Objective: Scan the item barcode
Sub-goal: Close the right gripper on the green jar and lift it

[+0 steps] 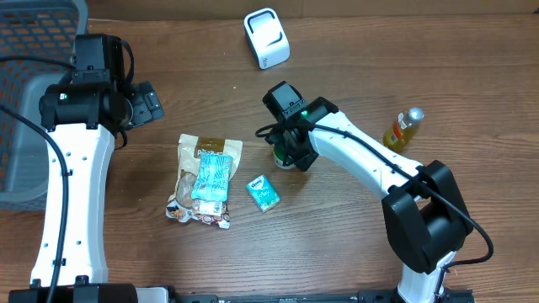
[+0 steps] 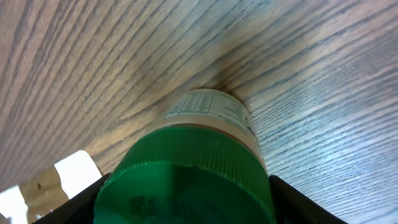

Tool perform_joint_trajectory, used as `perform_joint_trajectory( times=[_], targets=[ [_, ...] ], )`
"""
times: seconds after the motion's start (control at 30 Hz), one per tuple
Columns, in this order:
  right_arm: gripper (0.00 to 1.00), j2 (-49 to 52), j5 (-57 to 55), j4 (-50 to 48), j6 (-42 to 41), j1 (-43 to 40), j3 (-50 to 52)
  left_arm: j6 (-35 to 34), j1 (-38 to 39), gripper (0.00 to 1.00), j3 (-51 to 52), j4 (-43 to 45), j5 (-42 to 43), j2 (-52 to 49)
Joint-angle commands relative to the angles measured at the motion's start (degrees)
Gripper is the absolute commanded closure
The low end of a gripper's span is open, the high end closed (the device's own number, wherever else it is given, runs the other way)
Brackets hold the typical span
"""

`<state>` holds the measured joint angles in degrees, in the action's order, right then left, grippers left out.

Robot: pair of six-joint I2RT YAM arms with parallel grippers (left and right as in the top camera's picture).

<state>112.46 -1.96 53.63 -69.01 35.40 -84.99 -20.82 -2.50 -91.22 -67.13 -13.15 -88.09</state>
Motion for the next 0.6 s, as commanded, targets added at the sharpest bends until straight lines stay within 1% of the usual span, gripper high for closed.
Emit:
perform_joint_trajectory(
  times=[0.0,0.1,0.13,0.17,0.3,0.37,0.47,0.57],
  targets=[
    [0.32,0.8,-0.9,1.0,8.7,0.2,0.3,0.7,-0.1,0.0,-0.5,0.0,-0.8,0.3],
    [0.32,0.8,-1.0,2.6,15.4,0.2,0.3,0.7,-0.1,0.0,-0.5,0.0,-0.8,0.3],
    [0.34,0.8,-1.0,2.9,17.5,0.2,0.3,0.7,-0.1,0.01,-0.5,0.0,-0.8,0.3],
    [0.36,0.8,-1.0,3.3,20.2,0.2,0.3,0.7,-0.1,0.01,-0.5,0.0,-0.8,0.3],
    [0.5,0.8,-1.0,4.8,32.3,0.0,0.3,0.7,-0.1,0.0,-0.5,0.0,-0.8,0.3],
    [0.51,0.8,-1.1,5.6,36.1,-0.2,0.3,0.7,-0.1,0.0,-0.5,0.0,-0.8,0.3],
    [0.51,0.8,-2.7,7.1,39.4,-0.8,0.0,0.7,-0.1,0.01,-0.5,0.0,-0.8,0.3],
    [0.5,0.8,-5.1,9.3,39.4,-1.7,-1.2,0.7,-0.1,0.0,-0.5,0.0,-0.8,0.3]
  ],
)
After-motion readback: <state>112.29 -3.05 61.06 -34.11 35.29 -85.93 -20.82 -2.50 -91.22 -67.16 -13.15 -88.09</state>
